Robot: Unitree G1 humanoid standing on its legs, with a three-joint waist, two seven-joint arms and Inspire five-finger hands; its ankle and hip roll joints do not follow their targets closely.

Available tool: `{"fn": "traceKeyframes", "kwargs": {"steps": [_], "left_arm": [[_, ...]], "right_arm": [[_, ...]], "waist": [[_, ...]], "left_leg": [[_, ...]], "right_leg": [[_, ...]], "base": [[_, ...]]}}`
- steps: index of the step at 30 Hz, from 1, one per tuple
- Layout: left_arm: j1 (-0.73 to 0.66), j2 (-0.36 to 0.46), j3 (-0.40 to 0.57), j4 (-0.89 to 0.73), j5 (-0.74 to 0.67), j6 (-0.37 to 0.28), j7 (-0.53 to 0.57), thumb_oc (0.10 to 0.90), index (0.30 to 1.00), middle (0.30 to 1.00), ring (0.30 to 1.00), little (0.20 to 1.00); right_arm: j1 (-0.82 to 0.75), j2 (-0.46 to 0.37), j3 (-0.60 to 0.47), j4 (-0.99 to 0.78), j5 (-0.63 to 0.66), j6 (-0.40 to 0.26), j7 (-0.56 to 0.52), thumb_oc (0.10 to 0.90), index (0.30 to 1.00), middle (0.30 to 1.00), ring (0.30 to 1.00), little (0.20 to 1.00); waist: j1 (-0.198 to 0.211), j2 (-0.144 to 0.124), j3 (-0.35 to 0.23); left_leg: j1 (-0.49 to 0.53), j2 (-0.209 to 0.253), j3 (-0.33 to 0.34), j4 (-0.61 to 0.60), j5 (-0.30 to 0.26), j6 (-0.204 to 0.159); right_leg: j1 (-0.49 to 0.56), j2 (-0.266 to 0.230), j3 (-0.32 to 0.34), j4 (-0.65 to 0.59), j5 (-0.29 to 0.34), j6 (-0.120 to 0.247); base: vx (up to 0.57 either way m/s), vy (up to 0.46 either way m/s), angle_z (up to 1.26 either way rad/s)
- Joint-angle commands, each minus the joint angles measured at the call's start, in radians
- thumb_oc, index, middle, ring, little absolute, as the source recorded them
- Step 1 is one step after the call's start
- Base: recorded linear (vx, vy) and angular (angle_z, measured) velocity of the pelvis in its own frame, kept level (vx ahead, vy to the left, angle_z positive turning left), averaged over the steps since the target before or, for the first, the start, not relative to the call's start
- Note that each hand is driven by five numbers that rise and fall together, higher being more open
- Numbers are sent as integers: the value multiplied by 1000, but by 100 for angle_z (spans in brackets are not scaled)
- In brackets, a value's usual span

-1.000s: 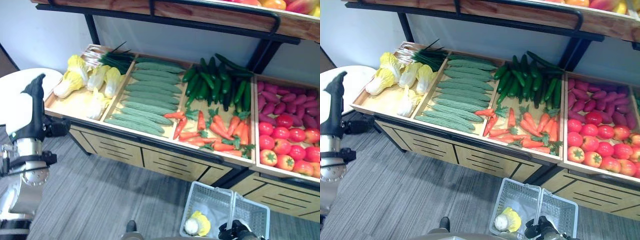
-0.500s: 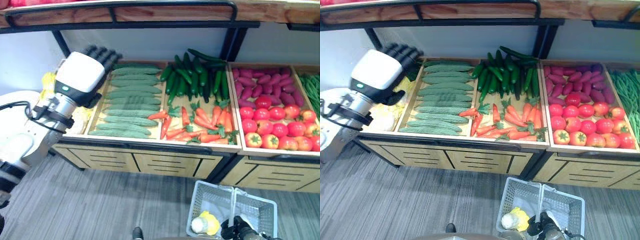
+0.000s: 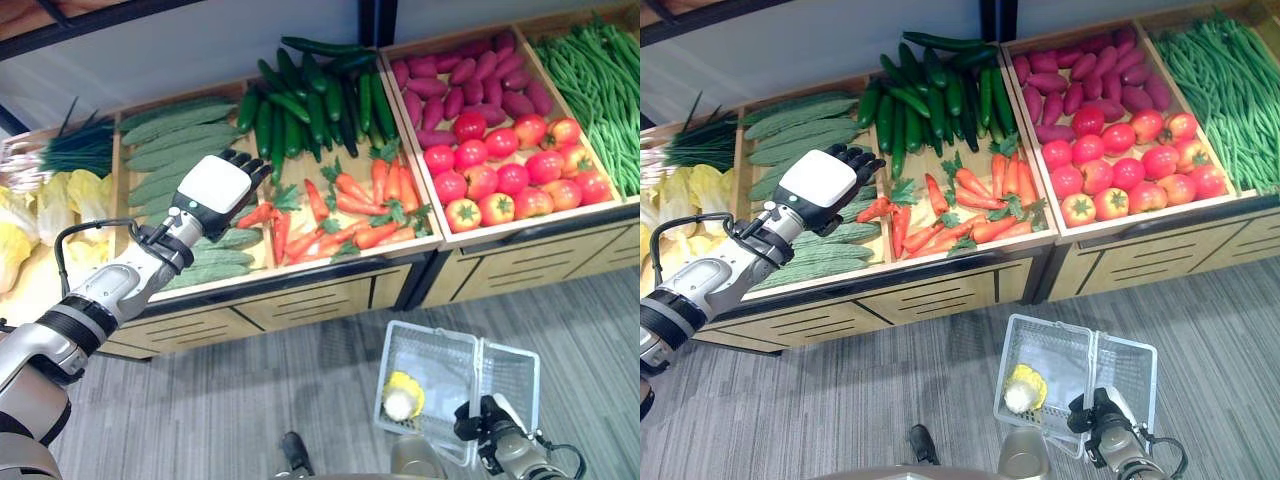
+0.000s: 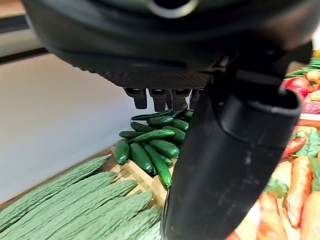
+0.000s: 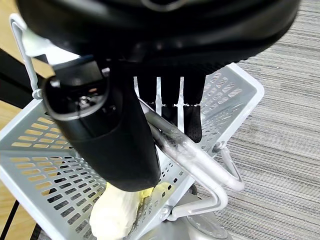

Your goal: Get the vegetables into the basket

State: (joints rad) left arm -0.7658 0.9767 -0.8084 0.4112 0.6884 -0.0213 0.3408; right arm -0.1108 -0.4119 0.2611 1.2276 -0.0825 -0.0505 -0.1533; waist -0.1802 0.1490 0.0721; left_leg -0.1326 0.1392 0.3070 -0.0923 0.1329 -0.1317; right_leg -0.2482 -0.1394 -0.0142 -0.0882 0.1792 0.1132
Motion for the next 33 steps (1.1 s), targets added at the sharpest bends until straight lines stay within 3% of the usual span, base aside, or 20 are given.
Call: {"fn": "traceKeyframes", "kwargs": {"steps": [1,17,33], "left_arm": [[-248,43,71,62,14,64,66,900,1000,1000,1000,1000],[-365,-109,6,260,-2,122,85,900,1000,1000,1000,1000],[-386,-160,-66,375,38,141,35,900,1000,1000,1000,1000]], "right_arm": [[59,18,92,28,-75,33,36,400,300,300,300,300],[4,14,138,12,-58,30,13,400,300,300,300,300],[-18,7,137,26,-30,34,-17,400,300,300,300,300]], "waist": [[-13,17,45],[-60,55,69],[-49,43,85]], "left_leg": [[34,-21,-40,5,-44,-49],[-2,15,44,5,-28,-73],[-15,59,96,5,-9,-92]], "right_leg": [[-48,-72,-20,21,24,89],[-155,-22,58,22,34,79],[-211,35,91,24,37,77]], "base": [[41,-10,-13],[15,-38,-20],[3,-53,-14]]}}
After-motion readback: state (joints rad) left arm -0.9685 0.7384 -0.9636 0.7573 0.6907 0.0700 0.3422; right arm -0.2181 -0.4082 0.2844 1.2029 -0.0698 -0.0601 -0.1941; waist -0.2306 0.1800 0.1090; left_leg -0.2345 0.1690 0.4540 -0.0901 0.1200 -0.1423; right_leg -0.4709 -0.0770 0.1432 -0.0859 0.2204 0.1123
